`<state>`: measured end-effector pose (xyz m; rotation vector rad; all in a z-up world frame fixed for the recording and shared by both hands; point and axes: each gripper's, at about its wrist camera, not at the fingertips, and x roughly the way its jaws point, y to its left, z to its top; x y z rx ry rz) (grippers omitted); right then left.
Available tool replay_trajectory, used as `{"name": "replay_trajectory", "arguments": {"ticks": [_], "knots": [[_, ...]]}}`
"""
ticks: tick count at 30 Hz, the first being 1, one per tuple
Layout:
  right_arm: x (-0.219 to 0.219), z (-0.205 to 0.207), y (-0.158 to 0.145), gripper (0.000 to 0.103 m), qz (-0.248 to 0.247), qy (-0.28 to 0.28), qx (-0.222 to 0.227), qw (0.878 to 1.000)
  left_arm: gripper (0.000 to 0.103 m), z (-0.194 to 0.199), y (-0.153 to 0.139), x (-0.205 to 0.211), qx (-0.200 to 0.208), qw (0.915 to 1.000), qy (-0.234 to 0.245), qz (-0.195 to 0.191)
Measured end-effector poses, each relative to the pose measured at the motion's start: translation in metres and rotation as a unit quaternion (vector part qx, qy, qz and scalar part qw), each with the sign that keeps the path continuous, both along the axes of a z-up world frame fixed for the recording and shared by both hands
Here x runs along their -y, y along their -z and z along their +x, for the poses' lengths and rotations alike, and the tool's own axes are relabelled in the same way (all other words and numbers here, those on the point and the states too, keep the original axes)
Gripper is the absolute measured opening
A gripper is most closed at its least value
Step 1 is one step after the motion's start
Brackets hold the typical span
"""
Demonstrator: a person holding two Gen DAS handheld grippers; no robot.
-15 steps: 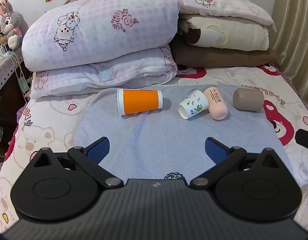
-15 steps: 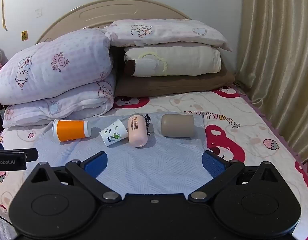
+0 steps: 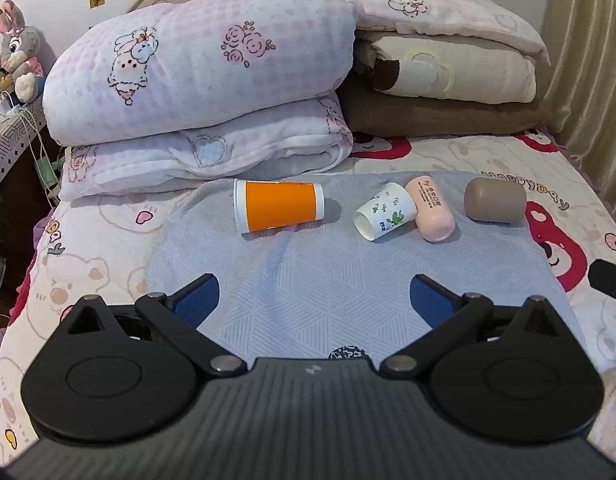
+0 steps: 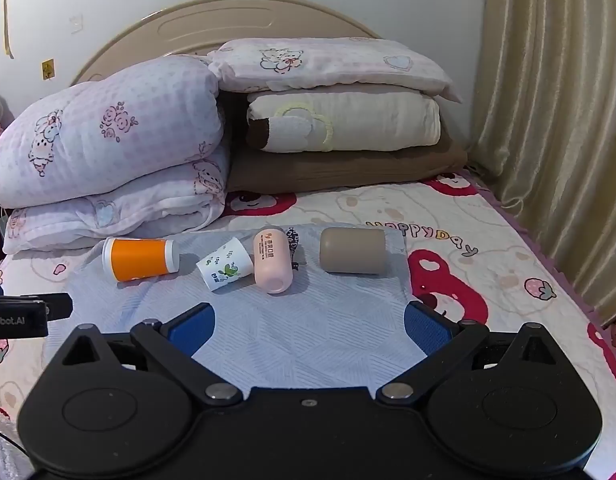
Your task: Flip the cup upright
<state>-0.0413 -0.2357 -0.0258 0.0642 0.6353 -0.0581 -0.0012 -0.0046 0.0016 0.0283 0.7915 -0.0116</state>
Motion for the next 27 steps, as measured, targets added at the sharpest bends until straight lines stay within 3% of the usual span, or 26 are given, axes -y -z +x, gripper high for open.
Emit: {"name": "replay_trajectory", "arguments": {"ticks": [27], "knots": [[0.0040, 0.0001, 0.0038, 0.103, -0.008, 0.010, 0.005, 1.000, 0.103, -0.0047, 0.0005, -0.0026, 0.022, 0.9996, -0.007, -0.016]]}}
